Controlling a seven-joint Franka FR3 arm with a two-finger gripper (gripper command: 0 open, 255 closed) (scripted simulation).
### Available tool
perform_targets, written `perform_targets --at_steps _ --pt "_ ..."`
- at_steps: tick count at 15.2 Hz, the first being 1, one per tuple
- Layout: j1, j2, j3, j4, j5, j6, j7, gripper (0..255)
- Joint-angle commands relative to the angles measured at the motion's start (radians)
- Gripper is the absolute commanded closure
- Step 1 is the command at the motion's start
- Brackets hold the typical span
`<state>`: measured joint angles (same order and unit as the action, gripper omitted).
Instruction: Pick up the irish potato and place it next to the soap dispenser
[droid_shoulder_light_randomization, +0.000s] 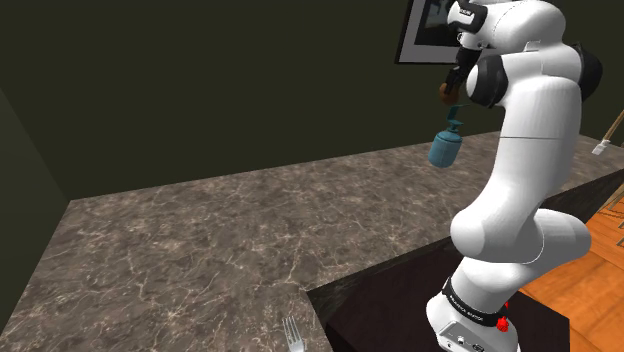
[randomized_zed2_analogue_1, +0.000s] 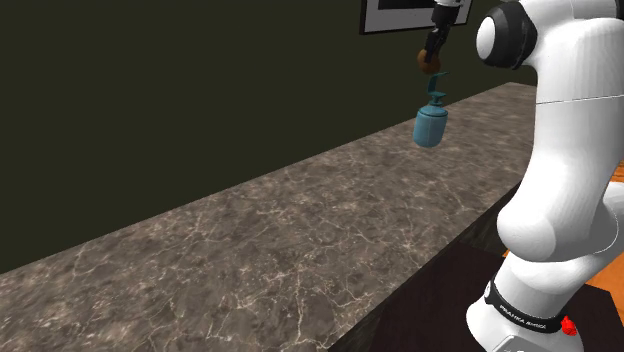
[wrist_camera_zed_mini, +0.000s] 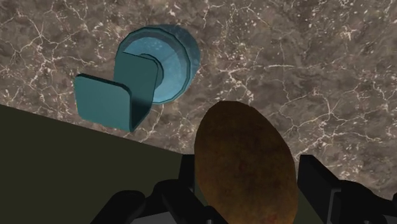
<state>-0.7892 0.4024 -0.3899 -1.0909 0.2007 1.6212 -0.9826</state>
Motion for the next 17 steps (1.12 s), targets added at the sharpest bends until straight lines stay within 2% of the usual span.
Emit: perform_targets --at_steps 1,17 --pt "0.010 -0.019 -0.001 -0.060 -0.007 0.042 -0.002 255" --pt "0.047 -0.070 0.002 -0.353 -0.022 0.284 -0.014 255"
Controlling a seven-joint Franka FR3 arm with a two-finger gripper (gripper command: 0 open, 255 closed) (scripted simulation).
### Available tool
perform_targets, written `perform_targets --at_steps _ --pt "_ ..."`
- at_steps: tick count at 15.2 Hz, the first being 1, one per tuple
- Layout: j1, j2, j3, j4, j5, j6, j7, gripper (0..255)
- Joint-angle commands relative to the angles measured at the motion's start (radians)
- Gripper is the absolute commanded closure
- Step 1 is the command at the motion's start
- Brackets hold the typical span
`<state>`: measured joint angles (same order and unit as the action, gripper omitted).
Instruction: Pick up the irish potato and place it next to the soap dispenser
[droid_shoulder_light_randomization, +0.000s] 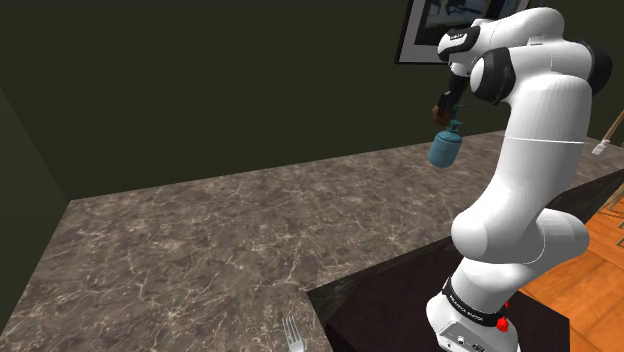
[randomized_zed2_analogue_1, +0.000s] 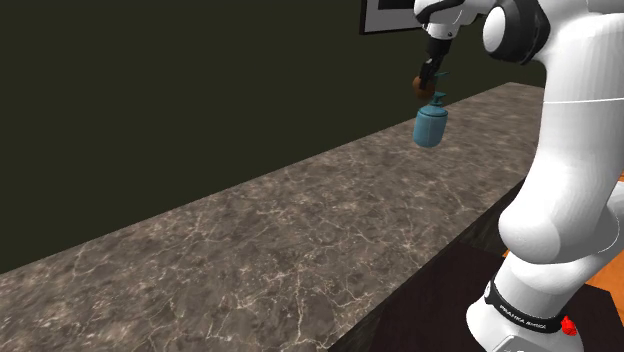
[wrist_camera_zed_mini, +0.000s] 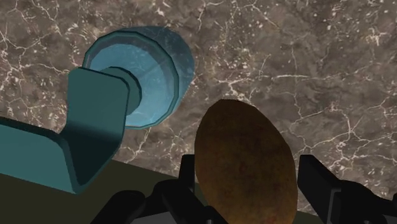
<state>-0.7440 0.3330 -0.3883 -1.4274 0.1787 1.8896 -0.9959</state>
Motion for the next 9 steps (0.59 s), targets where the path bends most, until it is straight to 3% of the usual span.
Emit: perform_targets --at_steps 1,9 --pt "0.003 -0.001 0.001 -0.030 0.001 0.030 -0.001 255" --pt "0.008 0.006 0.005 -0.129 0.008 0.134 -0.012 255"
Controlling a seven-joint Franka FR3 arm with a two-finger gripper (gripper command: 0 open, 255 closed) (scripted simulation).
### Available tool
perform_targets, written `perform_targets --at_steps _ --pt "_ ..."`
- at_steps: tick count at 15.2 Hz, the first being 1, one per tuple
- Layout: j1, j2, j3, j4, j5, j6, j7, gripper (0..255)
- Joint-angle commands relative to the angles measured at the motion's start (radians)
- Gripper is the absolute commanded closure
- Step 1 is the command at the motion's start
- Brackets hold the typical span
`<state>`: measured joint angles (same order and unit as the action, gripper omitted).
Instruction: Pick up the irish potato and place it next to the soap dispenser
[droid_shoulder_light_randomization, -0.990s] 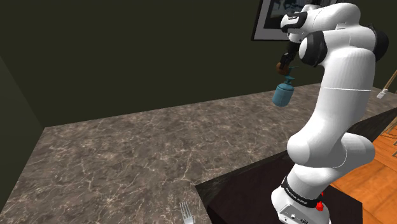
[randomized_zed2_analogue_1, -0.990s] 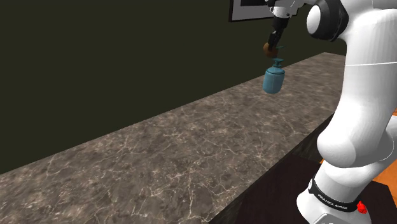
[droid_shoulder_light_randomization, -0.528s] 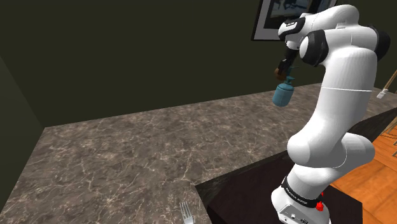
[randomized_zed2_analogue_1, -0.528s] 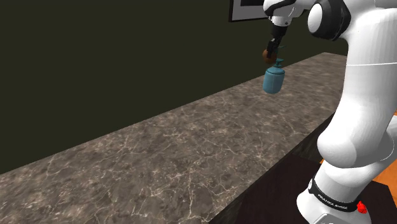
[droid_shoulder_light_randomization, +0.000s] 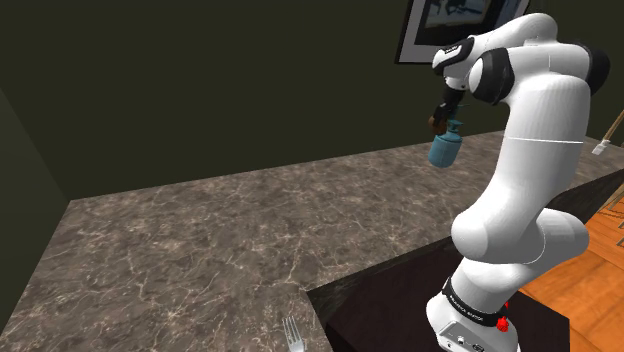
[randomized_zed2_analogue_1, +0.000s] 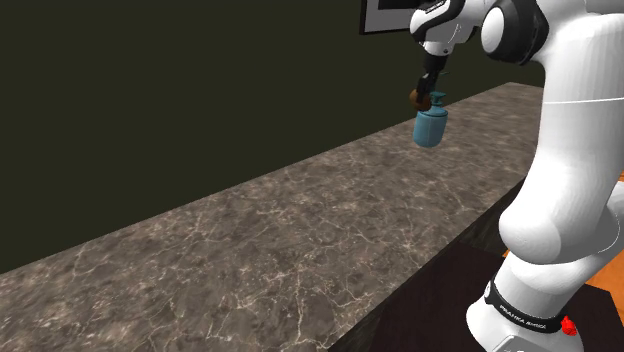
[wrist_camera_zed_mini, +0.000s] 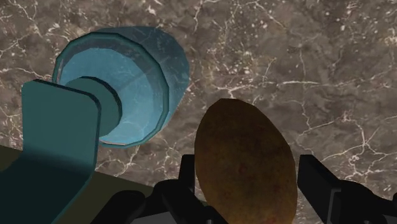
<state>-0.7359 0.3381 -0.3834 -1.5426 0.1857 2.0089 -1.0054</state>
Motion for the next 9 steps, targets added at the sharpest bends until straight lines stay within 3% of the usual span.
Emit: perform_targets --at_steps 1,9 --pt "0.001 0.002 0.001 -0.024 0.003 0.027 -0.004 255" --pt "0.001 0.025 0.008 -0.100 0.019 0.124 -0.018 255"
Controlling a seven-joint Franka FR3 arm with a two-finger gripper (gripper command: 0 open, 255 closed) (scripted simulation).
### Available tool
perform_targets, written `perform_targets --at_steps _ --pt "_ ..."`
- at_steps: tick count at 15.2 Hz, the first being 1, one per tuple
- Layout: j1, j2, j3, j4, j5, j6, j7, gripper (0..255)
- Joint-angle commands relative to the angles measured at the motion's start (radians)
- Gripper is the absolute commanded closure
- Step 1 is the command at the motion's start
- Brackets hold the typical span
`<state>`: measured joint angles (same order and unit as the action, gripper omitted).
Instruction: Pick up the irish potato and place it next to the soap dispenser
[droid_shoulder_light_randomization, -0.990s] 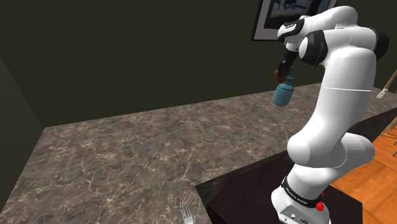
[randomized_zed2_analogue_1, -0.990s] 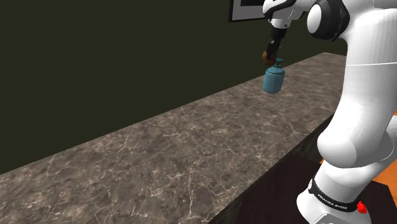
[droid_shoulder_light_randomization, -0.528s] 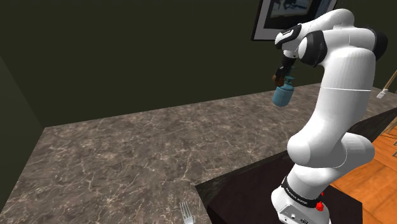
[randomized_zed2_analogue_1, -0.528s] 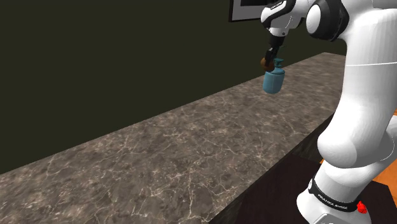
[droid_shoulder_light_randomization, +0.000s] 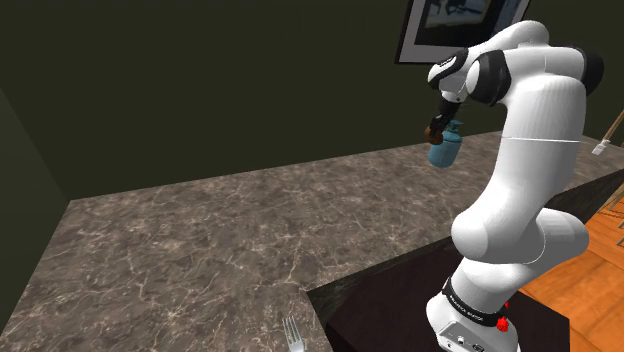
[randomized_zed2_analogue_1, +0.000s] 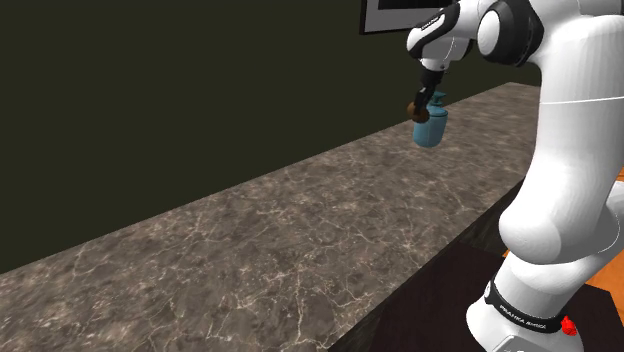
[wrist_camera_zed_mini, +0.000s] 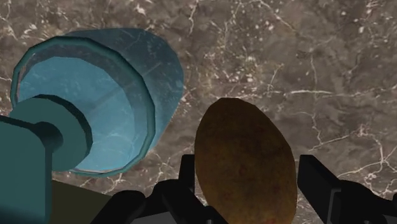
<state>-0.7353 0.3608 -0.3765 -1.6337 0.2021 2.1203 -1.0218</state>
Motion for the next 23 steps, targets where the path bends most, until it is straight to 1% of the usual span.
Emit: perform_targets --at_steps 1,12,23 --pt "0.000 0.007 0.002 -0.017 0.005 0.024 -0.004 255" --pt "-0.007 0.061 0.017 -0.091 0.038 0.147 -0.030 255" --pt "-0.022 0.135 0.041 -0.135 0.080 0.261 -0.061 255"
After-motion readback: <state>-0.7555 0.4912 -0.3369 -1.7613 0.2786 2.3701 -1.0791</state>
